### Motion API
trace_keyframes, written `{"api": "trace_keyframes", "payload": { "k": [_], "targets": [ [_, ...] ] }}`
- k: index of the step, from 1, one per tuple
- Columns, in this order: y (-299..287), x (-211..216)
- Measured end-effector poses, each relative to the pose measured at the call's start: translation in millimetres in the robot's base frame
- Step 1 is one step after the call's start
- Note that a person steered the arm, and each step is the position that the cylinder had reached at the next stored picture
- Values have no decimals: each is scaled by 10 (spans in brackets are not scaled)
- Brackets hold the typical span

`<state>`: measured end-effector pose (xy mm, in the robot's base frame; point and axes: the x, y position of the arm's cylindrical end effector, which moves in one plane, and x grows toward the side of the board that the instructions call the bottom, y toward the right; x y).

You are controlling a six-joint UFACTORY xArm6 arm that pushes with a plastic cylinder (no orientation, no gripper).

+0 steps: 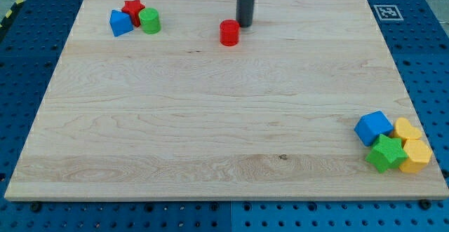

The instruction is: Push the red circle towards the bottom right corner

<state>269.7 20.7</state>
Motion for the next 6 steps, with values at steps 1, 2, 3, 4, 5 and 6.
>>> {"api": "trace_keyframes", "payload": {
  "k": [1, 2, 3, 4, 5, 6],
  "targets": [
    [-495, -61],
    [-389, 335],
    [228, 879],
    [690, 1345],
    [1002, 1902],
    [990, 2031]
  ]
}}
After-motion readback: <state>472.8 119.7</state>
